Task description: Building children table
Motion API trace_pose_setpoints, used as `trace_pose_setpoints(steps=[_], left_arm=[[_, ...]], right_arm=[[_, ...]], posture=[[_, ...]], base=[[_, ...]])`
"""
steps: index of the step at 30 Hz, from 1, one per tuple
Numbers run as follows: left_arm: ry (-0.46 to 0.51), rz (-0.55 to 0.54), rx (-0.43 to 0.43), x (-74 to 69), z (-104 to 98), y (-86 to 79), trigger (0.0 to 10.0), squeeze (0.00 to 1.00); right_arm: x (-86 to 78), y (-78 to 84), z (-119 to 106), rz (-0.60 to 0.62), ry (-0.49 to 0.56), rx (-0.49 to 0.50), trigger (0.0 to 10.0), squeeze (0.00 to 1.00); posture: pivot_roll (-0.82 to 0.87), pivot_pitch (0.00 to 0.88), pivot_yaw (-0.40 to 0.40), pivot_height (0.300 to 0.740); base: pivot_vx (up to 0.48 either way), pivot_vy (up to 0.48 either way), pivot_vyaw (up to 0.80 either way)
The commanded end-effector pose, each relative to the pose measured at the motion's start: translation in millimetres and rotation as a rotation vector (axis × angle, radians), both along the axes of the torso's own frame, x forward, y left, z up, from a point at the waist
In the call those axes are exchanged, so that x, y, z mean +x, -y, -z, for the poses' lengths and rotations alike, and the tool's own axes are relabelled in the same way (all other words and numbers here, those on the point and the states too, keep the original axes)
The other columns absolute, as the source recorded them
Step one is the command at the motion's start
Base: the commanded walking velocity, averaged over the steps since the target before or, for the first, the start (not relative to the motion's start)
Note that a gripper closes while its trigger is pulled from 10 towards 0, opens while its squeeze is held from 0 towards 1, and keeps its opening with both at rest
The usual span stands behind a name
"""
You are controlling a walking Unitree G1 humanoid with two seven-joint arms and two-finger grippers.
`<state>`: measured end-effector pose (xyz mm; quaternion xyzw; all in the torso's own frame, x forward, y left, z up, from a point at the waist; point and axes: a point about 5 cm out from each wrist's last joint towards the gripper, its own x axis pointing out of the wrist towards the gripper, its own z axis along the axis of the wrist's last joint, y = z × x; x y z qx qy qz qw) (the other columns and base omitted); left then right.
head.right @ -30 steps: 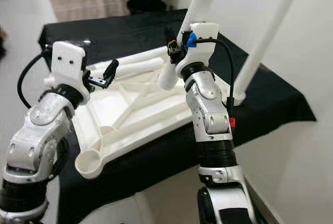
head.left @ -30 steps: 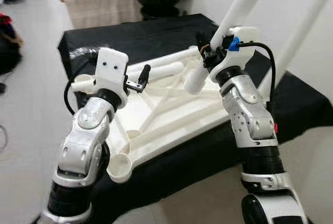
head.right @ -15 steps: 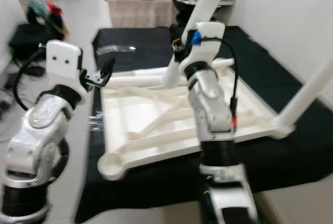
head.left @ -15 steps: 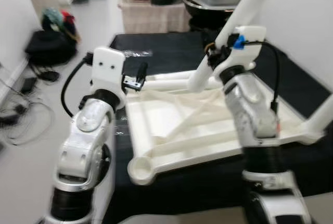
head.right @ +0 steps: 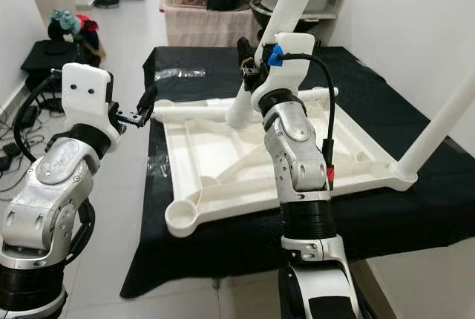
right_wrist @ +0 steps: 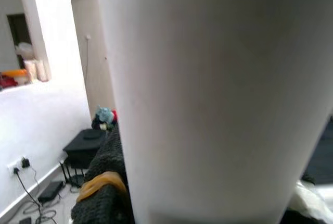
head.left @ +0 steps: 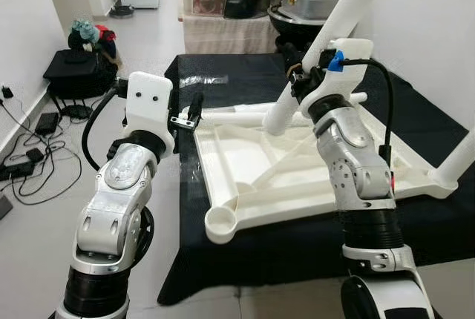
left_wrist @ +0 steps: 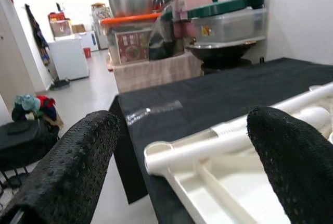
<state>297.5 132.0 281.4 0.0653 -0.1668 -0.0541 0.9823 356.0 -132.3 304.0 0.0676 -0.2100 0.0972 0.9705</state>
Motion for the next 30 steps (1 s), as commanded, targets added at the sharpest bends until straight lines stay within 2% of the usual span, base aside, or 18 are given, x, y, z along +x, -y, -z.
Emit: trace_pose_setpoints(steps=[1,21,30], left_arm=[[-0.005,-0.009,0.006,-0.1,0.3,-1.2,10.0,0.0],[0.005,-0.042,-0.029,0.2,-4.4,-5.4,10.0,0.0],[0.008,-0.035,-0.032,-2.3,-3.2,-2.6,10.0,0.0]], right_arm=[[-0.9,1.9,-0.7,0.006,-0.001,-0.004,10.0,0.0],[-1.9,5.0,-2.1,0.024,-0.006,-0.037,10.0,0.0],[-3.4,2.7,8.0,0.032,-0.026,-0.047,10.0,0.0]], posture=[[0.03,0.063,-0.1,0.74],[0.02,0.082,-0.104,0.74],[0.02,0.085,-0.108,0.74]], base=[[0.0,0.0,0.0],[0.0,0.0,0.0],[0.0,0.0,-0.8]])
